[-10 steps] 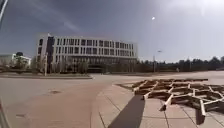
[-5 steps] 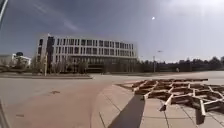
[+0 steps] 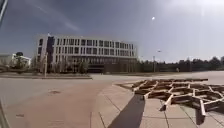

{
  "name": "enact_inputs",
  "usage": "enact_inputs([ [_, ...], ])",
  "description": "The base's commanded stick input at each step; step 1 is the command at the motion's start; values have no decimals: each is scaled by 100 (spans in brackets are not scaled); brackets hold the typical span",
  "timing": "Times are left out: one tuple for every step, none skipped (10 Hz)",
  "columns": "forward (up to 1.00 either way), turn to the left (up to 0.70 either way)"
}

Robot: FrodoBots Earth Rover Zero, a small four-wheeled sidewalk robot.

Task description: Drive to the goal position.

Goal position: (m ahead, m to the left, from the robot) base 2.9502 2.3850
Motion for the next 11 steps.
enact_inputs([
  [5,0],
  [5,0],
  [5,0],
  [5,0],
  [5,0],
  [4,0],
  [5,0],
  [5,0],
  [5,0],
  [5,0],
  [5,0],
])
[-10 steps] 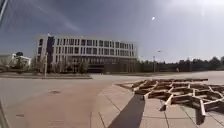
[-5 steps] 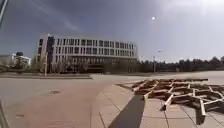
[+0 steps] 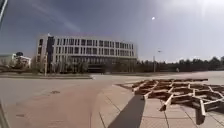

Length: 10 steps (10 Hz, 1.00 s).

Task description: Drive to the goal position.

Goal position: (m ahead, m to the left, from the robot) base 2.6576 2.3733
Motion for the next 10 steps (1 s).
enact_inputs([
  [4,0],
  [5,0],
  [5,0],
  [5,0],
  [5,0],
  [5,0],
  [5,0],
  [5,0],
  [5,0],
  [5,0],
])
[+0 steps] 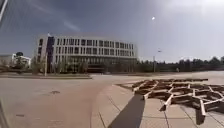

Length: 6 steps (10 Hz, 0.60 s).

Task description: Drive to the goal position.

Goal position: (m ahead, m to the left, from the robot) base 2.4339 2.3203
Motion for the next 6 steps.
enact_inputs([
  [5,0],
  [5,0],
  [4,0],
  [5,0],
  [5,0],
  [4,0],
])
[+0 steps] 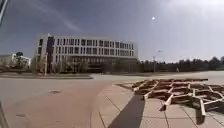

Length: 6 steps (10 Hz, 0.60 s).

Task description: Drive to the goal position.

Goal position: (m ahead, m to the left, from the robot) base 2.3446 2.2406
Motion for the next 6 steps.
enact_inputs([
  [4,0],
  [4,0],
  [5,0],
  [5,0],
  [5,0],
  [5,0],
])
